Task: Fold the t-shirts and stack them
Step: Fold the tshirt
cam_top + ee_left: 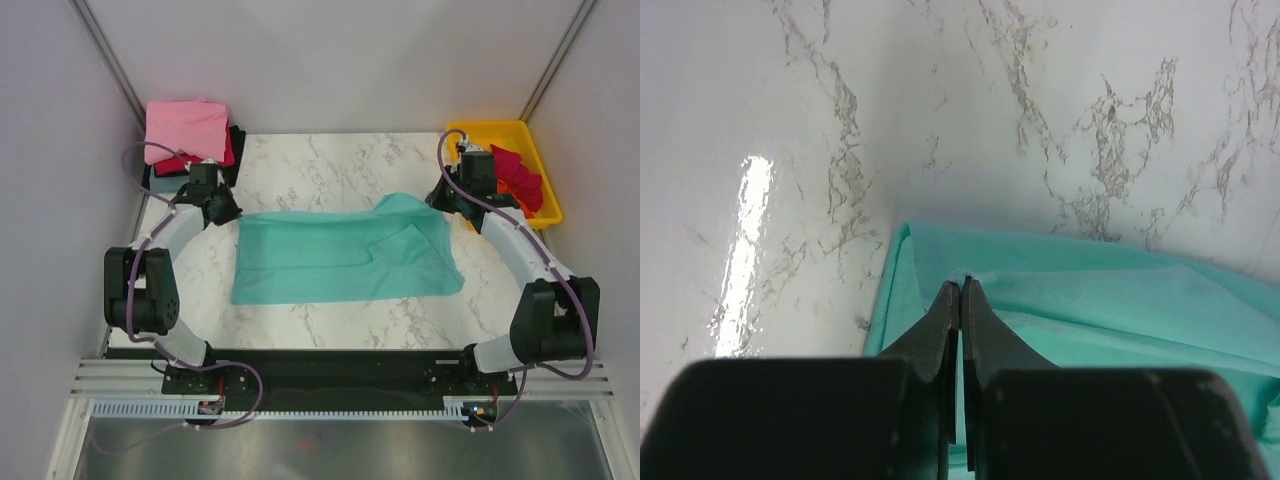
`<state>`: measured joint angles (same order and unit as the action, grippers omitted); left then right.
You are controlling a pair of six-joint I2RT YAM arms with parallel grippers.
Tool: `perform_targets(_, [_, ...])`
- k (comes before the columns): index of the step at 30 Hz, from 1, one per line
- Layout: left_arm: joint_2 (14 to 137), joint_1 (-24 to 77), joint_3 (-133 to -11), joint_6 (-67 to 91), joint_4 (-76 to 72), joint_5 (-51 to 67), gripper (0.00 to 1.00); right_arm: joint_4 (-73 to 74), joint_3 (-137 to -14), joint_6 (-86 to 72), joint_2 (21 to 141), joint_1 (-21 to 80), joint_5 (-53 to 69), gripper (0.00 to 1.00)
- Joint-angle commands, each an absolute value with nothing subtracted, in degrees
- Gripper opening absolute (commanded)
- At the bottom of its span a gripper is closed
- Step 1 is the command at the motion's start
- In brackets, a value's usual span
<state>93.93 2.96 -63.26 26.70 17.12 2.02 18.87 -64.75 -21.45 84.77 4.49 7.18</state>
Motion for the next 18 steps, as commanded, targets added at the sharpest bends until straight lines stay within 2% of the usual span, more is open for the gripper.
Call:
perform_targets(1, [90.1, 2.6, -61.4, 25.2, 15.5, 2.4, 0.02, 19.0, -61.4, -22.6, 79.4, 4.2, 5.7, 0.00])
perform_targets(9, [85.6, 2.6, -56.9, 25.9, 15.4, 2.7, 0.02, 19.3, -51.3, -24.3, 70.0, 4.2, 3.4, 0.00])
perform_targets(18, [82.4, 2.7, -51.0, 27.8, 15.3, 1.9, 0.02, 18.7, -41.8, -28.0, 65.8, 4.2, 0.6, 0.00])
